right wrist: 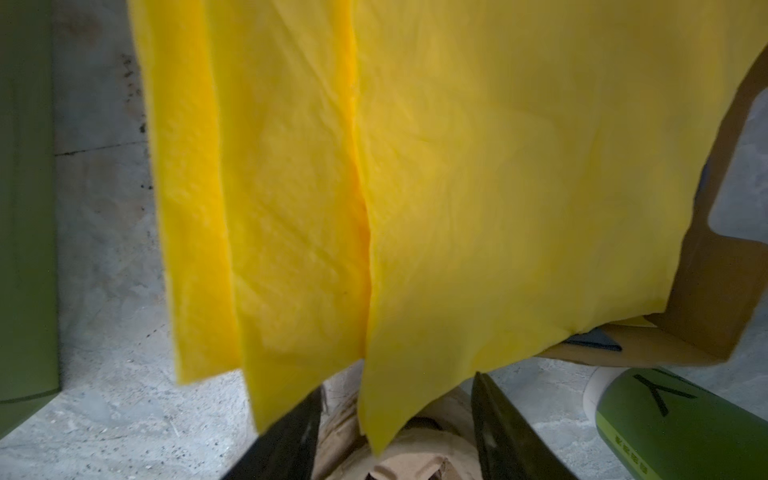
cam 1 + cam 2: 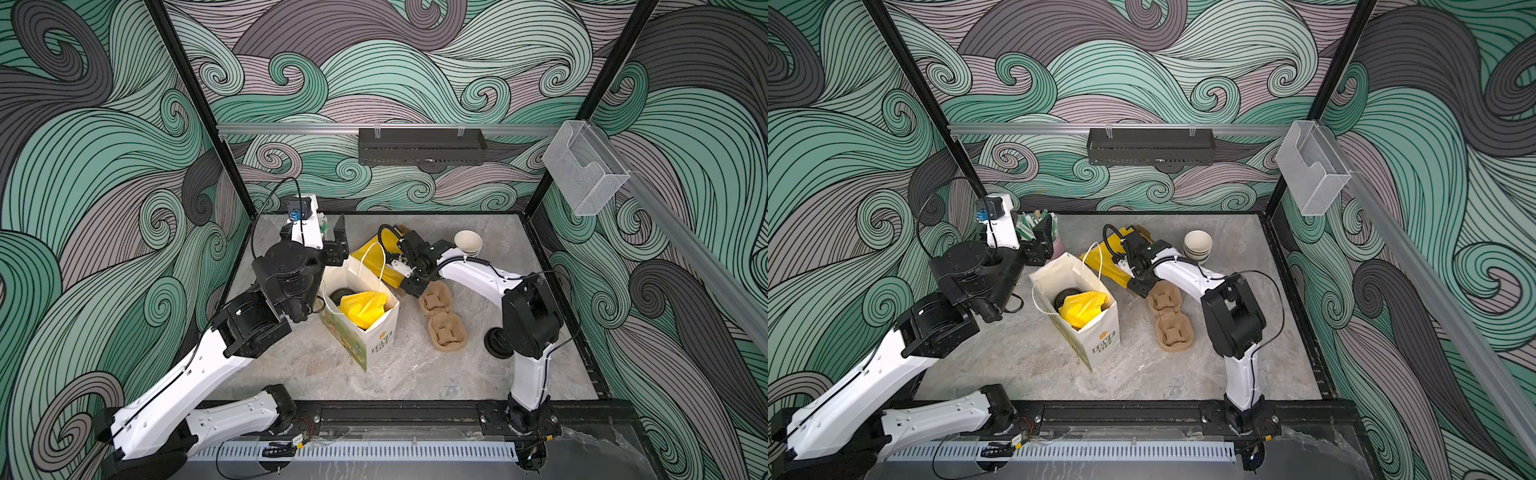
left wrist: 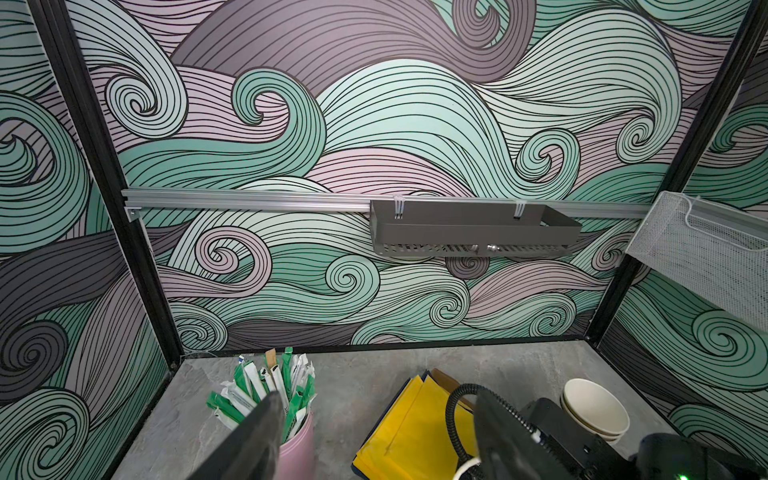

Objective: Pack the takeout coffee
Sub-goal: 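Release the napkin in the bag and move the right gripper to the napkin tray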

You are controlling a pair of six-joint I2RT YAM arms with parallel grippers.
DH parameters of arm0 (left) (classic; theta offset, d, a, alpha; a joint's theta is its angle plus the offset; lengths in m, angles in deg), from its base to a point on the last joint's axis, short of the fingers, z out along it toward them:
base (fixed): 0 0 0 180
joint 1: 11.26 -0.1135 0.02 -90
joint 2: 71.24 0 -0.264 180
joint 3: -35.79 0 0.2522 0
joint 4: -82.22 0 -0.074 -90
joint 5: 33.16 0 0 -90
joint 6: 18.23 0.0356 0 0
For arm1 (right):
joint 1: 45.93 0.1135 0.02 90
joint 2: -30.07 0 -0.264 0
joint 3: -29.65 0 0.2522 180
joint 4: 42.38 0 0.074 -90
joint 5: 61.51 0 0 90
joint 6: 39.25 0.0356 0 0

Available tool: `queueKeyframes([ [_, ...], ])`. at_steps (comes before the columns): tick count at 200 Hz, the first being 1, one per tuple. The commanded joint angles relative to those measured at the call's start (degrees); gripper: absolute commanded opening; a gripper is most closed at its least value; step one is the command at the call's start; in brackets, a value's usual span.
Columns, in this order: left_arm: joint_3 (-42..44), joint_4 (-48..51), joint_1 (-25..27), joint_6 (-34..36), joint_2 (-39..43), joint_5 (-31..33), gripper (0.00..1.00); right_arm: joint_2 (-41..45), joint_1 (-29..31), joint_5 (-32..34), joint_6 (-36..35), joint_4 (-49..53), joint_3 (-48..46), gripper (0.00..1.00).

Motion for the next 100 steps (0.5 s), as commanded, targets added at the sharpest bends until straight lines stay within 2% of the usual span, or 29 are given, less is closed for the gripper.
queueKeyframes([
  [1, -1.33, -0.25, -0.48, 0.25, -0.31, 0.30, 0.73, 0.23, 0.39, 3.23, -2.85, -2.38, -1.02, 0.56],
  [26, -1.07, -0.79, -0.79, 0.11, -0.27, 0.13, 0.74, 0.15, 0.41, 4.59, -3.81, -3.68, -1.62, 0.55],
  [61, -1.52, -0.45, -1.11, 0.03, -0.64, -0.22, 0.73, -0.42, 1.00, 6.32, -4.66, -4.84, -0.62, 0.49],
  [100, -1.43, -0.43, -1.24, -0.04, -0.74, -0.22, 0.73, -1.15, 1.55, 5.97, -5.61, -4.40, 0.58, 0.35],
])
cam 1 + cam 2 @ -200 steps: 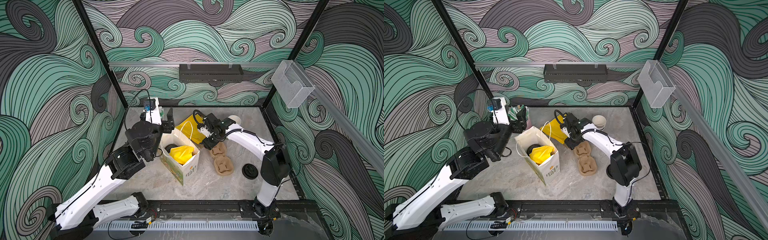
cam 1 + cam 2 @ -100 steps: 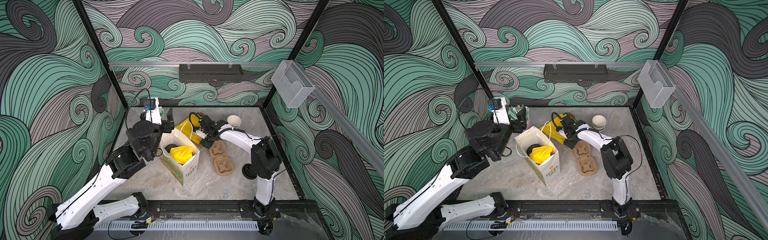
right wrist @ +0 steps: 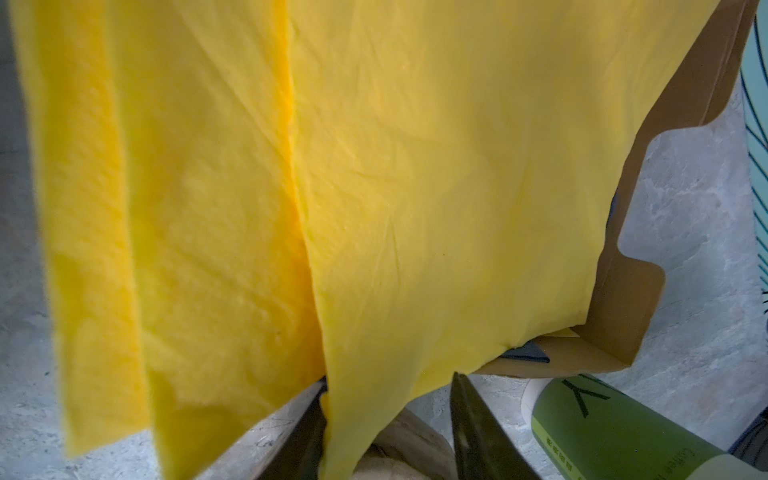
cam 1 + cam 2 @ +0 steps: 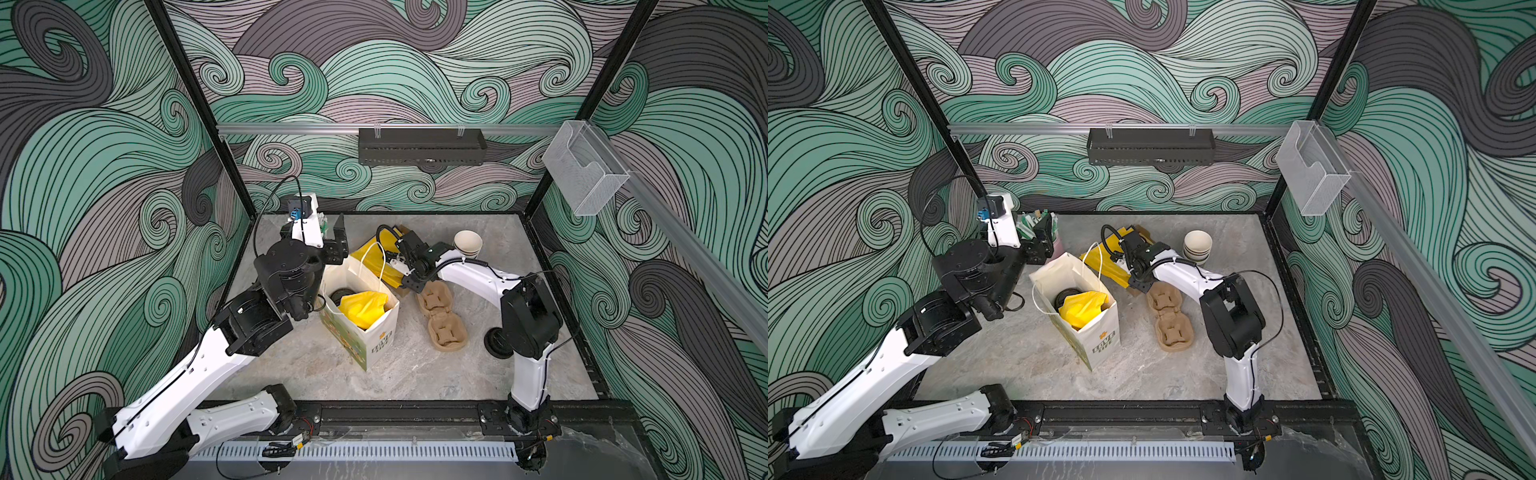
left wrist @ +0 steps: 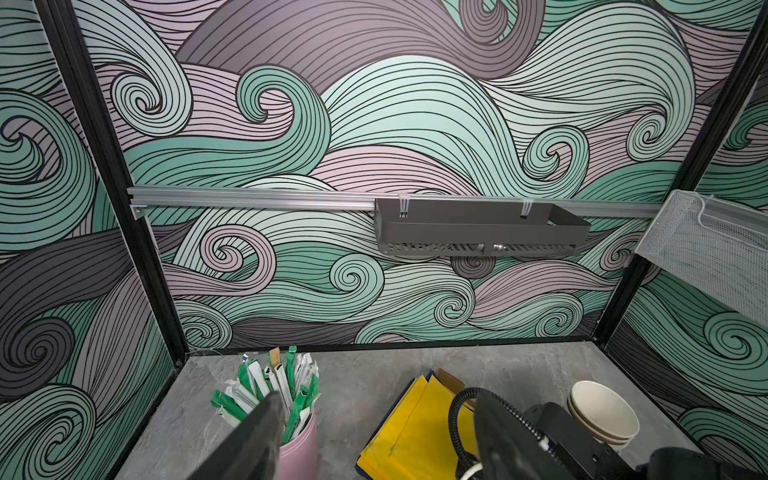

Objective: Pack the takeout coffee
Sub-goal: 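Release the napkin in the bag and move the right gripper to the napkin tray, then grasp another yellow napkin from the tray with the right gripper and lift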

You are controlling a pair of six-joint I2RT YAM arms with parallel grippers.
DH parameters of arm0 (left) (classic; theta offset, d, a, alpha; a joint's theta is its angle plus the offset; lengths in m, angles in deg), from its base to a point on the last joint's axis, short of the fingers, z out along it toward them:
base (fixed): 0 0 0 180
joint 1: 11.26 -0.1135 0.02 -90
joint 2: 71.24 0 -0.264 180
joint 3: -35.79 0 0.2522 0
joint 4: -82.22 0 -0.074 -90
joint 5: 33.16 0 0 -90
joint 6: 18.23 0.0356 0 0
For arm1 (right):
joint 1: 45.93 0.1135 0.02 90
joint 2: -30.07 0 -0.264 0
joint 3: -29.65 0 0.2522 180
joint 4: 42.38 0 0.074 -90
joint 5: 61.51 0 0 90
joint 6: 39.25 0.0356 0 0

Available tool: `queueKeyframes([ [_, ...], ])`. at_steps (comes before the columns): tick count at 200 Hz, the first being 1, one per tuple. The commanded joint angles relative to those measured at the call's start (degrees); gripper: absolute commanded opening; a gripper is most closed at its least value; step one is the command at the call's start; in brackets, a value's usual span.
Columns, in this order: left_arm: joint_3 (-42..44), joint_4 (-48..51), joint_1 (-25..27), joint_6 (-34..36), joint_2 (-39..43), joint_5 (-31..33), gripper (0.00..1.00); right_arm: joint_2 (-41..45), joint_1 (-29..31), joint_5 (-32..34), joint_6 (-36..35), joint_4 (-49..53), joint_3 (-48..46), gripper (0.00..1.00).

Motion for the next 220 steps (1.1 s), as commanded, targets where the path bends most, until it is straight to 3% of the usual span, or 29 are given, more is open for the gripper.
queueKeyframes([
  [1, -1.43, -0.38, -0.51, -0.07, -0.05, -0.13, 0.73, -1.15, 0.57, 0.22, -1.61, -0.09, 1.57, 0.35],
  [52, -1.71, -0.38, -0.86, -0.10, -0.18, -0.17, 0.73, -1.60, 0.45, -1.80, -0.22, 2.35, 3.72, 0.17],
  [85, -2.13, -0.49, -1.27, 0.07, -0.70, -0.57, 0.74, -0.65, 0.08, -1.37, -0.26, 3.15, 5.00, 0.00],
  [111, -2.41, -1.27, -1.61, 1.56, -1.02, -1.44, 0.73, 0.70, -0.91, -3.06, 1.89, 4.80, 7.13, 0.00],
  [160, -7.08, -2.64, -1.99, 11.95, -4.95, -8.90, 0.73, 4.69, -5.43, -14.96, 11.69, 13.11, 16.89, 0.00],
  [220, -8.64, -4.27, -2.46, 22.21, -8.48, -18.73, 0.74, 12.33, -6.54, -10.62, 12.95, 14.10, 23.78, 0.00],
])
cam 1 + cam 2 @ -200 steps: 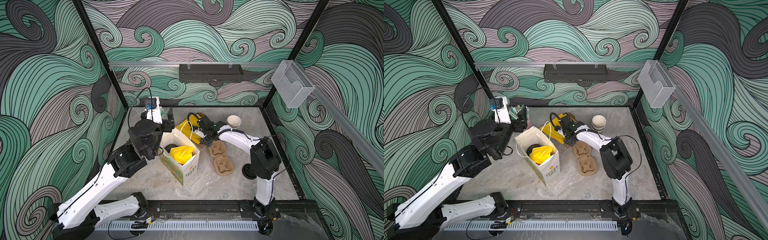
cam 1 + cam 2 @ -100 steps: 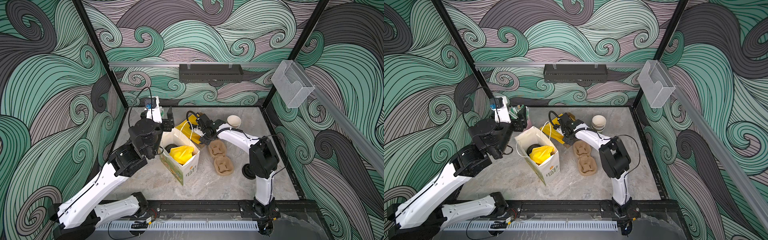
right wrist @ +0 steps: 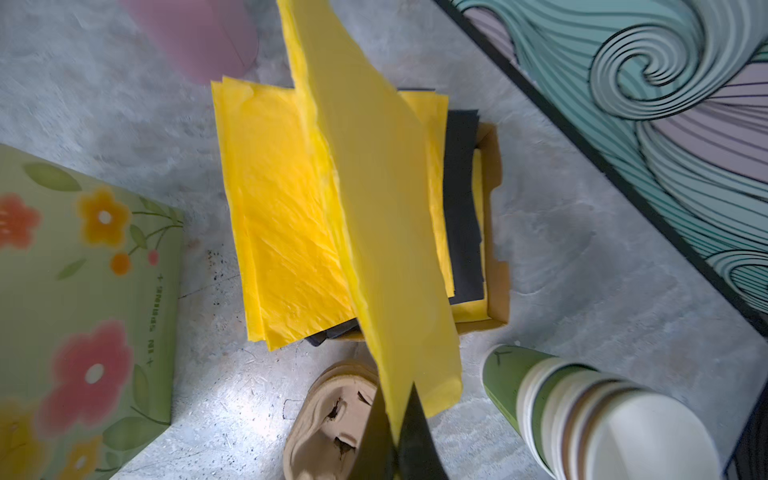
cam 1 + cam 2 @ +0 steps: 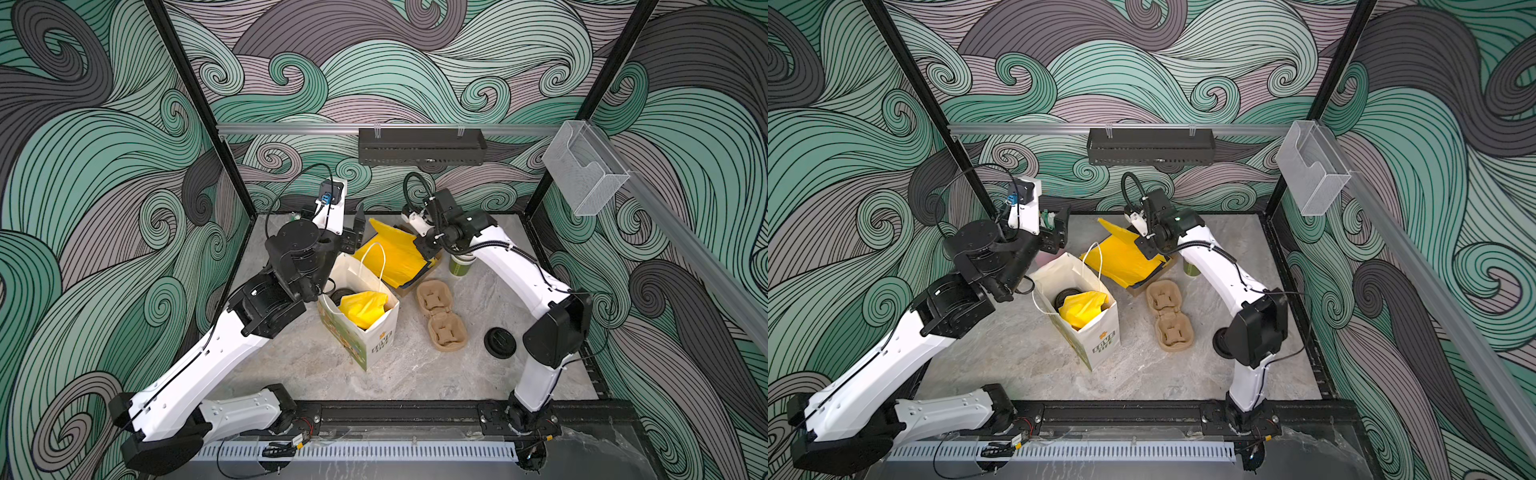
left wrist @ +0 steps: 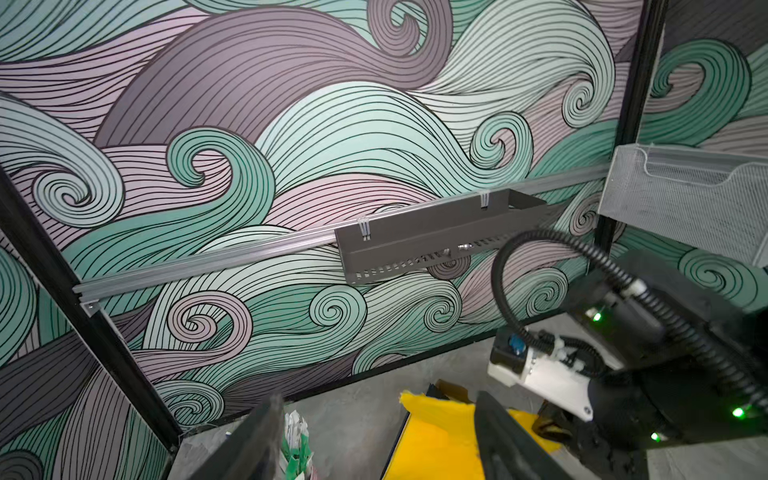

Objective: Pack the takeout coffee

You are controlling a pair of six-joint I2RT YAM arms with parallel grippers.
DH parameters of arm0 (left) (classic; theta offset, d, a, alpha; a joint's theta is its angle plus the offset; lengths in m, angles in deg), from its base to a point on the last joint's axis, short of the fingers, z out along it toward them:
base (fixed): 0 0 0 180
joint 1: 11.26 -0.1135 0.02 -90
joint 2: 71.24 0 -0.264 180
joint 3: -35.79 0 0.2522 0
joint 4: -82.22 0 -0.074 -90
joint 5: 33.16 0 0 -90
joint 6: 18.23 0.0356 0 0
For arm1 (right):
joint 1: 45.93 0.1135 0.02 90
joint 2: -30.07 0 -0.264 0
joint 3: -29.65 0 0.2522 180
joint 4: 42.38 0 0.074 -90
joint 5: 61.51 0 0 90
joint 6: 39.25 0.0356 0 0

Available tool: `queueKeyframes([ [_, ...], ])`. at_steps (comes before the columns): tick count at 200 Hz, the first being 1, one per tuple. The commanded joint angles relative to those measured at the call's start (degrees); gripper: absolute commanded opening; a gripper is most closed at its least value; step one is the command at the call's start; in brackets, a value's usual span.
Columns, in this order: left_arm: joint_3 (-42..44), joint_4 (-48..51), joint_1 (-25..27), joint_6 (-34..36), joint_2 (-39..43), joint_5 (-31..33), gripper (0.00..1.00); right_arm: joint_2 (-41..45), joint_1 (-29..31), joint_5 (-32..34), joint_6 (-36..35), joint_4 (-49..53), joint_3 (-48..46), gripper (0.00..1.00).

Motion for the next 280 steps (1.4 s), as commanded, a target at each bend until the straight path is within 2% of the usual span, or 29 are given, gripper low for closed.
queueKeyframes([
  [1, -2.06, -1.53, -0.59, 6.22, -1.28, -6.44, 0.74, 2.83, 0.21, -0.11, 1.67, 1.94, 4.15, 0.00],
  [48, -3.38, 0.20, -0.62, 9.23, -3.53, -17.62, 0.74, 6.57, -2.19, -8.99, 8.09, 8.41, 12.90, 0.00],
  [71, -5.51, 4.35, -0.64, 11.76, -4.99, -25.66, 0.74, 10.78, -2.27, -7.44, 7.20, 9.94, 12.10, 0.00],
  [86, -7.42, 6.17, -0.64, 10.94, -6.11, -30.33, 0.77, 13.50, -2.22, -6.22, 5.98, 9.94, 11.47, 0.00],
  [107, -15.66, 15.67, -0.63, 10.79, -11.15, -41.54, 0.80, 16.22, -2.22, -6.09, 4.05, 9.95, 11.64, 0.00],
  [117, -20.72, 20.61, -0.53, 9.37, -14.62, -44.67, 0.80, 17.27, -2.13, -6.59, 3.06, 9.99, 11.91, 0.00],
  [129, -25.21, 24.42, -0.37, 8.73, -18.36, -45.21, 0.81, 18.45, -2.11, -7.15, 1.94, 10.20, 12.33, 0.00],
  [133, -26.23, 25.11, -0.35, 8.94, -19.62, -44.78, 0.87, 18.85, -2.10, -7.33, 1.62, 10.23, 12.44, 0.00],
  [141, -27.42, 25.69, -0.11, 9.25, -20.95, -43.97, 0.89, 19.63, -2.04, -7.52, 0.82, 10.24, 12.41, 0.00],
  [177, -30.41, 26.66, 1.67, 6.20, -25.21, -46.69, 0.90, 21.78, -1.96, -6.67, -0.36, 10.25, 12.69, 0.00],
  [201, -32.05, 29.10, 2.64, 5.57, -27.61, -44.09, 0.89, 22.14, -1.76, -6.58, 0.20, 10.37, 13.51, 0.00],
  [212, -32.12, 28.97, 2.88, 5.05, -28.02, -41.99, 0.83, 22.39, -1.65, -6.60, 0.30, 10.33, 13.81, 0.00],
  [222, -32.12, 28.79, 2.98, 4.83, -28.12, -40.32, 0.74, 22.57, -1.43, -6.27, 0.34, 10.33, 13.79, 0.00],
  [261, -29.29, 23.85, 3.07, 4.29, -26.66, -38.33, 0.21, 23.66, -1.20, -4.94, 0.04, 10.80, 13.50, 0.00],
  [280, -29.03, 23.32, 3.06, 4.22, -26.21, -39.85, 0.03, 23.90, -1.07, -4.52, -0.04, 10.99, 13.44, 0.00],
])
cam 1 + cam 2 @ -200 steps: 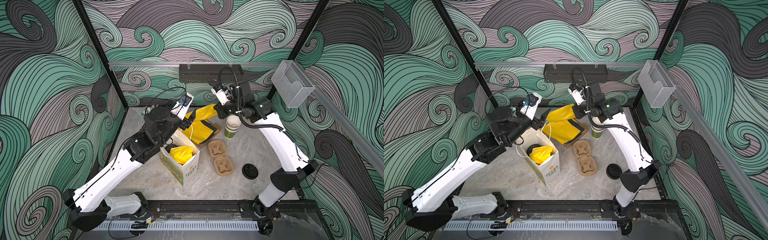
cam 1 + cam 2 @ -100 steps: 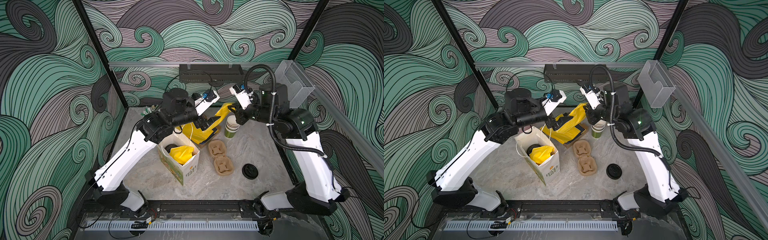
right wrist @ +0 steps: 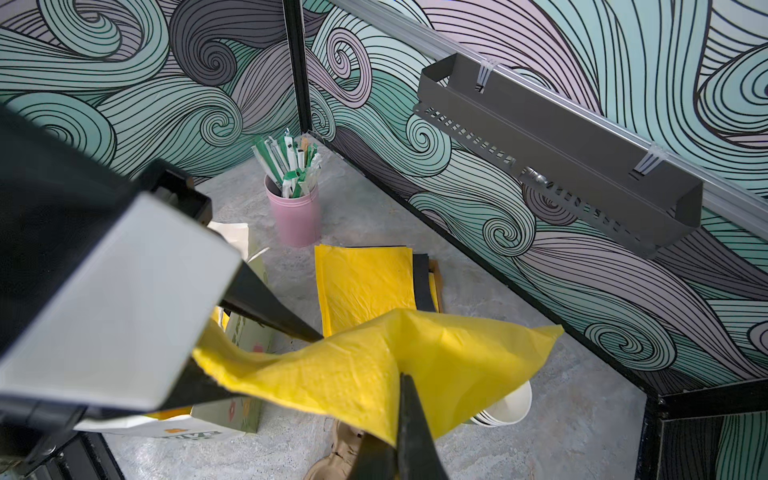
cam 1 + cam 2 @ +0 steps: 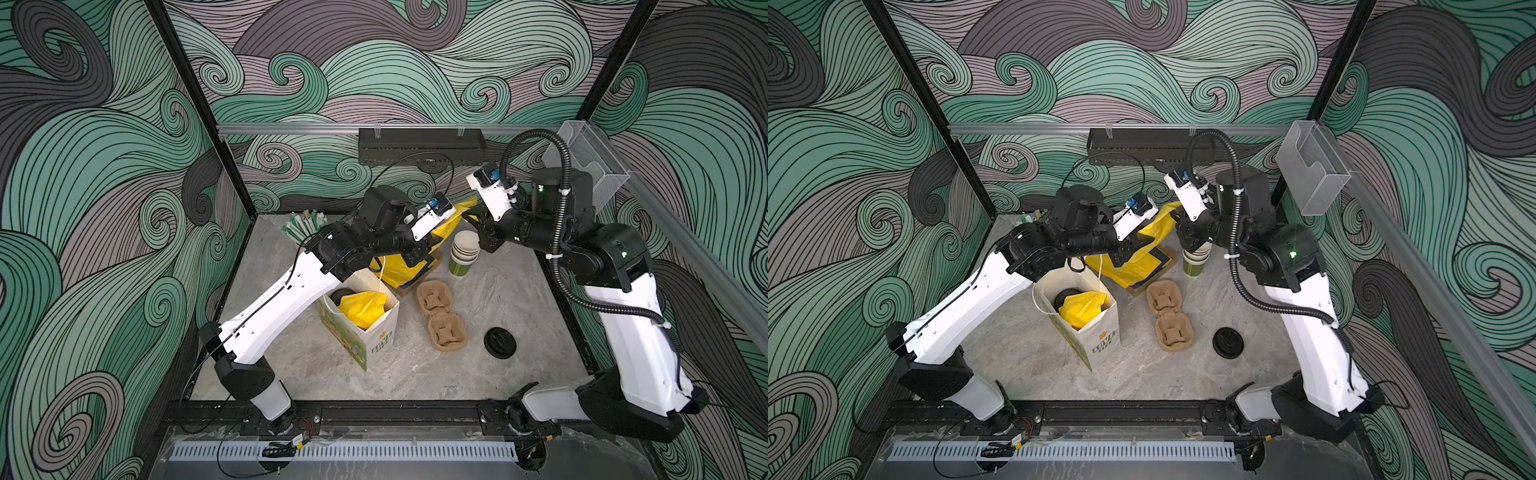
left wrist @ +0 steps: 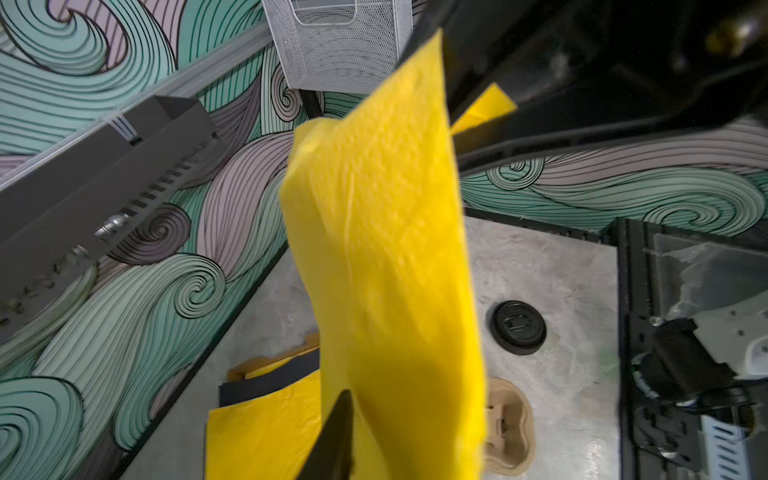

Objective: Pack the takeout coffee

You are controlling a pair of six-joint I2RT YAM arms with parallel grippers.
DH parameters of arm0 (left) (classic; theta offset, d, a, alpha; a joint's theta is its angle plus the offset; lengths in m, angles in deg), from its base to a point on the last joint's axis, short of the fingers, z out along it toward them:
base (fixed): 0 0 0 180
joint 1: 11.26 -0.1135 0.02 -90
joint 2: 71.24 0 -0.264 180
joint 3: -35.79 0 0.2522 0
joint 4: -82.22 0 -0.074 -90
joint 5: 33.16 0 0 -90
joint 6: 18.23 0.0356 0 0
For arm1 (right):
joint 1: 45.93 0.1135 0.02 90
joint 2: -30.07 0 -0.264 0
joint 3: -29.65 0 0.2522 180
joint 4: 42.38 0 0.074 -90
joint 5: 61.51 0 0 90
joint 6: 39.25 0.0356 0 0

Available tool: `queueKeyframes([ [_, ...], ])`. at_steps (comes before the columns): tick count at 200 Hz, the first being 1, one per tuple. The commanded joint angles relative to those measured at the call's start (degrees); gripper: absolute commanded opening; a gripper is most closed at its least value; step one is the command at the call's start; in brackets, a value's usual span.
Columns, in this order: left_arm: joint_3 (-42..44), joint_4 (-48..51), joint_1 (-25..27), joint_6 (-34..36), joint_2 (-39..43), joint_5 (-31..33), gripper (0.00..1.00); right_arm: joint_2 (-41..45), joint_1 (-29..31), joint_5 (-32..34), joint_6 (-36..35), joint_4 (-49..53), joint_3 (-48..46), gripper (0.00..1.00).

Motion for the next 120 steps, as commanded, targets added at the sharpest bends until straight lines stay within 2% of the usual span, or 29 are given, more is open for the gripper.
queueKeyframes([
  [1, 0.08, -2.26, 0.29, -0.66, 2.04, -0.45, 0.02, 1.13, 0.46, 1.13, -1.23, 1.22, 0.89, 0.00],
  [28, 0.14, -1.76, 0.29, -1.95, 2.60, -2.55, 0.00, 0.79, 0.71, 2.28, -0.99, 1.00, 1.47, 0.01],
  [37, 0.16, -1.92, 0.25, -3.98, 2.74, -3.32, 0.00, 0.45, 0.78, 3.10, -0.80, 1.45, 2.32, 0.26],
  [42, 0.16, -2.01, 0.18, -5.38, 2.91, -3.45, 0.00, 0.45, 0.80, 3.64, -0.80, 1.87, 3.00, 0.36],
  [49, 0.24, -2.20, 0.16, -7.71, 3.12, -3.52, 0.00, 0.47, 0.73, 4.32, -0.79, 2.69, 3.93, 0.46],
  [60, 0.55, -2.58, -0.13, -13.35, 3.55, -4.04, 0.00, 1.20, 0.68, 5.51, -1.74, 4.72, 5.99, 0.56],
  [76, 2.40, -4.52, -1.13, -24.22, 4.55, -6.90, 0.00, 3.87, 0.71, 7.76, -3.69, 6.44, 7.06, 0.61],
  [88, 5.40, -7.88, -1.65, -32.37, 5.69, -10.43, 0.00, 7.02, 0.68, 6.33, -5.23, 7.10, 5.74, 0.63],
  [106, 10.62, -14.61, -1.77, -40.80, 7.56, -17.23, 0.00, 11.85, 0.65, -2.62, -5.44, 7.30, -0.28, 0.65],
  [120, 13.06, -17.81, -1.73, -42.18, 8.76, -20.81, 0.00, 14.49, 0.76, -10.33, -2.46, 5.64, -6.55, 0.66],
])
